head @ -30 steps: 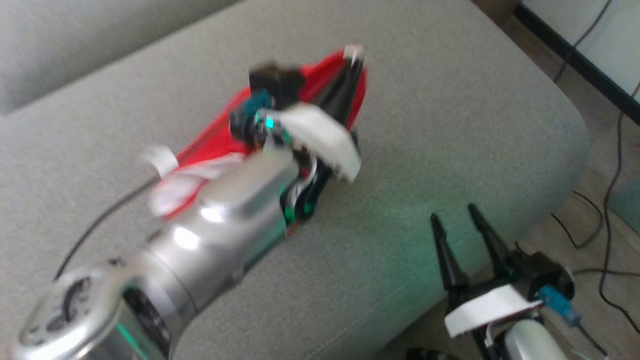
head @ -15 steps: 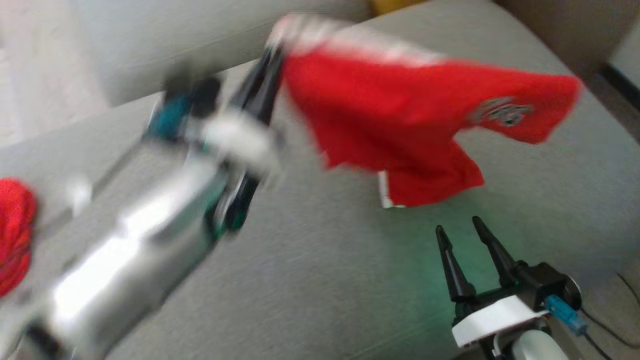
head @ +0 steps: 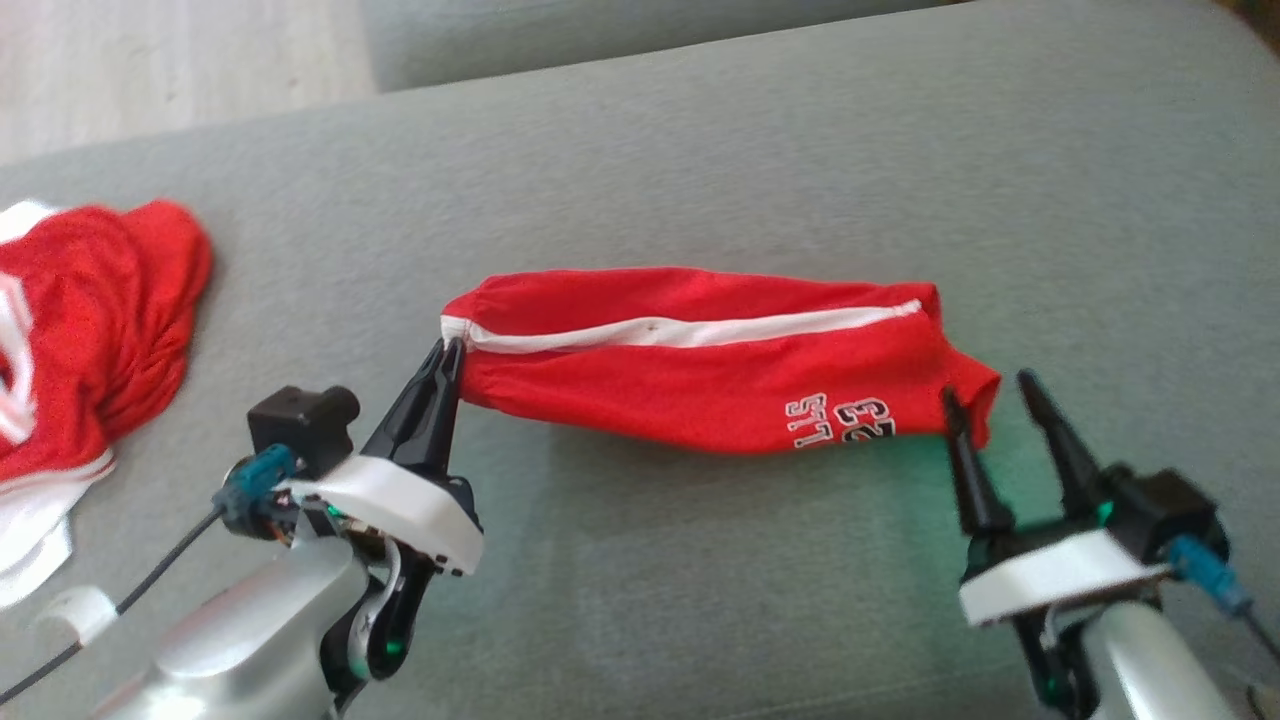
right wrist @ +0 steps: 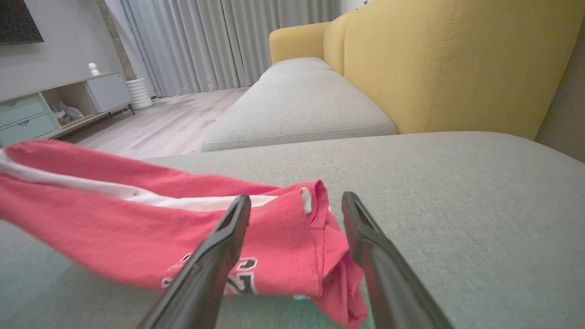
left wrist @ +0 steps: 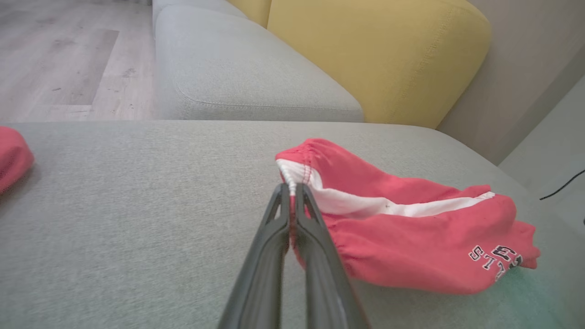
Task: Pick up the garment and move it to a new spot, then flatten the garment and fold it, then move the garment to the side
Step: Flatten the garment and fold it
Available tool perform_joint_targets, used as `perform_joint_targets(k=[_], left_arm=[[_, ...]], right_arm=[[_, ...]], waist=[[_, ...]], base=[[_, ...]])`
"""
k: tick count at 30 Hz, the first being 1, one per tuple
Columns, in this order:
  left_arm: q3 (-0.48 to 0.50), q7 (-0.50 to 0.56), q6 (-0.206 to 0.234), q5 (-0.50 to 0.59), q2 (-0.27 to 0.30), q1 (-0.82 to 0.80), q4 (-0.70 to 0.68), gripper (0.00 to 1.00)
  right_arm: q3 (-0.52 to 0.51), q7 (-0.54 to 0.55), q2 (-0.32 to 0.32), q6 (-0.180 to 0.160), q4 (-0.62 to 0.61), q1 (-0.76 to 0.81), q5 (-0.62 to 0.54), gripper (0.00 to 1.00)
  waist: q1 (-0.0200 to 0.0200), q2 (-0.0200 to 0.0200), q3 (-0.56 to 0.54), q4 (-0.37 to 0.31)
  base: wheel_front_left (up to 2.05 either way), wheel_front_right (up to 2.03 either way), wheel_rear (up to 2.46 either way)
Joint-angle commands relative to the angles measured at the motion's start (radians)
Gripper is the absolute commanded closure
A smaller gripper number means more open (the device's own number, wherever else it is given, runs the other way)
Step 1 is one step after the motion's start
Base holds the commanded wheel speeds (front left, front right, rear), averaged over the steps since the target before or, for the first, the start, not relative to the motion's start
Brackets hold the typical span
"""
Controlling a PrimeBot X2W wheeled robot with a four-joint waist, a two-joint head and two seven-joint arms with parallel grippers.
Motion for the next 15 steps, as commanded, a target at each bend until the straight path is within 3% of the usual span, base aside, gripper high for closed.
perform_joint_targets(k=[1, 8, 15], left_arm=[[0.053, -0.011, 0.002, 0.014, 0.034, -0.026, -0.028, 1.00], [0.078, -0.011, -0.008, 0.055, 0.025, -0.013, -0.038, 1.00], [0.085, -0.011, -0.020, 0.076, -0.002, -0.018, -0.031, 1.00]], right_arm=[[0.021, -0.004, -0.022, 0.007, -0.017, -0.044, 0.022, 0.00], [0.147, -0.004, -0.117, 0.007, 0.103, -0.152, 0.125, 0.00], [0.318, -0.004, -0.172, 0.007, 0.229, -0.255, 0.263, 0.00]], waist=[[-0.0001, 0.0000, 0.020, 0.035], [-0.0001, 0.0000, 0.036, 0.077], [-0.0001, 0.0000, 0.050, 0.103]], base=[[0.00, 0.00, 0.00], [0.00, 0.00, 0.00], [0.00, 0.00, 0.00]])
